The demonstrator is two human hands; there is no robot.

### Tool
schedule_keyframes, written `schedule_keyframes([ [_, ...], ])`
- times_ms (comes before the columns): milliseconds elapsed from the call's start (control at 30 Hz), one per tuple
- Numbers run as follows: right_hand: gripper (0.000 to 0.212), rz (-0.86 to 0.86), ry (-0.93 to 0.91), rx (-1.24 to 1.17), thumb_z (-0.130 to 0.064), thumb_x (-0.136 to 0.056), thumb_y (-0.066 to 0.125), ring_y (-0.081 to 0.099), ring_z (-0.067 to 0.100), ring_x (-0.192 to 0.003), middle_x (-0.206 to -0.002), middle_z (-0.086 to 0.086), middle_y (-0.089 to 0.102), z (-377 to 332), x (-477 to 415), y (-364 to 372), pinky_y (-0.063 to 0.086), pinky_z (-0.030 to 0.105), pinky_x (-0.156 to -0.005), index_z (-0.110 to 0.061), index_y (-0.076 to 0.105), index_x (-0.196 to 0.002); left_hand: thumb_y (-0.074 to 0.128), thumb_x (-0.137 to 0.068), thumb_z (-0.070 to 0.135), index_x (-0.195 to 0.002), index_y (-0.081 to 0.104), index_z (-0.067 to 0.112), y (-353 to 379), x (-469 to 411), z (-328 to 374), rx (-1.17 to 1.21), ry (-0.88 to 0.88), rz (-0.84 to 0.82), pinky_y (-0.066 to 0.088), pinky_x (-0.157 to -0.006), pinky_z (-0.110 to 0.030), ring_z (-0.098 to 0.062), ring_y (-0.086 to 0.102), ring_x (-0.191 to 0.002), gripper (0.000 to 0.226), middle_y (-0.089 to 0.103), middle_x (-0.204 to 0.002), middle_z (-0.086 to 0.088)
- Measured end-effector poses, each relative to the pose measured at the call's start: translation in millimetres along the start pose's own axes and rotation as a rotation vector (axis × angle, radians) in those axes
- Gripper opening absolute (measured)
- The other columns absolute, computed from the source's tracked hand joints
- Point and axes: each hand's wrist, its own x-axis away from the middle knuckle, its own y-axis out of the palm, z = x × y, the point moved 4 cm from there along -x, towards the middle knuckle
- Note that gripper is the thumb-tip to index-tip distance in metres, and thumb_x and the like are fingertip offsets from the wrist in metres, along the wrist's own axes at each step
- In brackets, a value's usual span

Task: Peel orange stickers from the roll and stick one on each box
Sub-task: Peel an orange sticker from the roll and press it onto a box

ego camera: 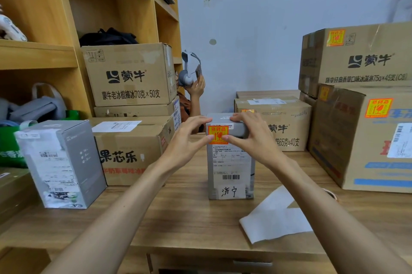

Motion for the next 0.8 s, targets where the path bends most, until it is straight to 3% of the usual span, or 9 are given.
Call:
schedule_keyframes([
  [167,0.053,-0.022,-0.045,0.093,-0.054,-0.081,0.070,0.045,0.014,-0.112,-0.121,-0.007,0.058,-2.4,0.3,-1.5,0.041,0.041,-0.089,-0.022,0.057,-0.122,0.072,-0.092,0.035,-0.139,0.054,0.035,-0.8,1.3,0.8,-0.040,0.012,-0.001,0.040,-0.113,-0.042,-0.002,0.041,-0.137,0.050,0.048,-0.146,0.019],
  [333,0.064,-0.048,-0.050,0.128,-0.064,-0.075,0.070,0.043,0.011,-0.114,-0.123,-0.010,0.056,-1.1,1.0,-0.9,0.040,0.035,-0.089,-0.026,0.052,-0.123,0.076,-0.088,0.039,-0.142,0.051,0.036,-0.9,3.5,2.0,-0.070,0.012,-0.030,0.037,-0.115,-0.042,-0.004,0.040,-0.139,0.060,0.045,-0.149,0.019],
  [633,0.065,-0.045,-0.090,0.209,-0.058,-0.077,0.073,0.043,0.014,-0.114,-0.125,-0.006,0.055,-1.8,0.6,-0.2,0.044,0.036,-0.087,-0.021,0.051,-0.125,0.073,-0.089,0.042,-0.144,0.045,0.043,0.9,6.3,4.0,-0.073,-0.031,-0.044,0.037,-0.116,-0.050,-0.007,0.040,-0.141,0.061,0.046,-0.152,0.014],
  [800,0.068,-0.109,-0.140,0.325,-0.071,-0.082,0.059,0.043,0.016,-0.125,-0.134,-0.003,0.053,-1.5,-3.8,-5.2,0.037,0.040,-0.106,-0.022,0.051,-0.128,0.067,-0.092,0.049,-0.143,0.038,0.053,2.5,6.7,7.8,-0.109,-0.067,-0.080,0.035,-0.117,-0.053,-0.010,0.033,-0.146,0.059,0.036,-0.160,0.012],
])
